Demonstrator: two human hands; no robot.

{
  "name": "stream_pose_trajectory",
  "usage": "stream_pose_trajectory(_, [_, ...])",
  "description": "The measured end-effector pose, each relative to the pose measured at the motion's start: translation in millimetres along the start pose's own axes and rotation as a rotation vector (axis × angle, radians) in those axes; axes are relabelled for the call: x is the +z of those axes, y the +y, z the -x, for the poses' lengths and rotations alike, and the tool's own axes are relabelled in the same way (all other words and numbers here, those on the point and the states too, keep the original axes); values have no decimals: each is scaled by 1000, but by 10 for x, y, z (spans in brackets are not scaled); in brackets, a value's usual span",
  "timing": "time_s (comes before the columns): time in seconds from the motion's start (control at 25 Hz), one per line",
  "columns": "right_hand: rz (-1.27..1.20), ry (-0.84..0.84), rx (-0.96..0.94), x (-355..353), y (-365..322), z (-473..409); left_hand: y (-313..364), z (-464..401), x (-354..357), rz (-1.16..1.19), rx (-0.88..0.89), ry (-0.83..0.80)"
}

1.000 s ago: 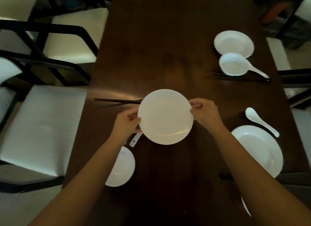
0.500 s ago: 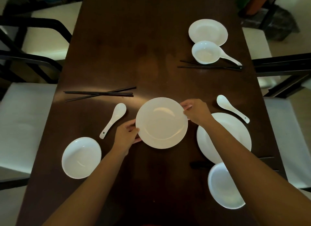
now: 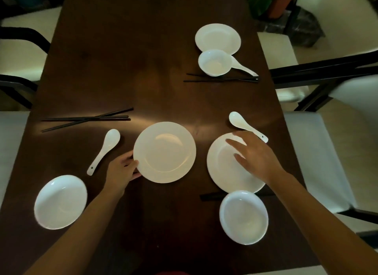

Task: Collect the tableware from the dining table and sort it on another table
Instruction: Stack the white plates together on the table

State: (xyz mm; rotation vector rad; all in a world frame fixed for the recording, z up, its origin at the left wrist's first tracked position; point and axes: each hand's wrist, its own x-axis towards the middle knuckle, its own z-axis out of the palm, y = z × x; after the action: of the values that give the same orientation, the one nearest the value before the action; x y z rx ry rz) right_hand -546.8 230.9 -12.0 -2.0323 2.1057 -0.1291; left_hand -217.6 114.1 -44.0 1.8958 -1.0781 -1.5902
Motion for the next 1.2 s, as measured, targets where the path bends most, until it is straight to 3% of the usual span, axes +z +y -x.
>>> stream_pose_trajectory(0.24, [-65, -68, 379, 170, 472, 676, -32, -4, 37, 5, -6, 22])
stream_pose_trajectory(0.44, [-346, -53, 493, 354, 397, 693, -19, 20, 66, -2, -17, 38])
stream_pose_trajectory(0.68, [-697, 71, 815, 265, 409, 518, 17, 45, 86, 56, -68, 53])
stream_pose_trajectory(0.84, [-1002, 126, 817, -3, 425, 441, 47, 92, 74, 96, -97, 53])
stream_pose_trajectory(1.04, [-1017, 242, 714, -293, 257, 187, 85, 117, 101, 91, -119, 48])
stream_pose_trajectory(1.2, [-1131, 218, 699, -286, -74, -142, 79, 92, 56, 85, -122, 4])
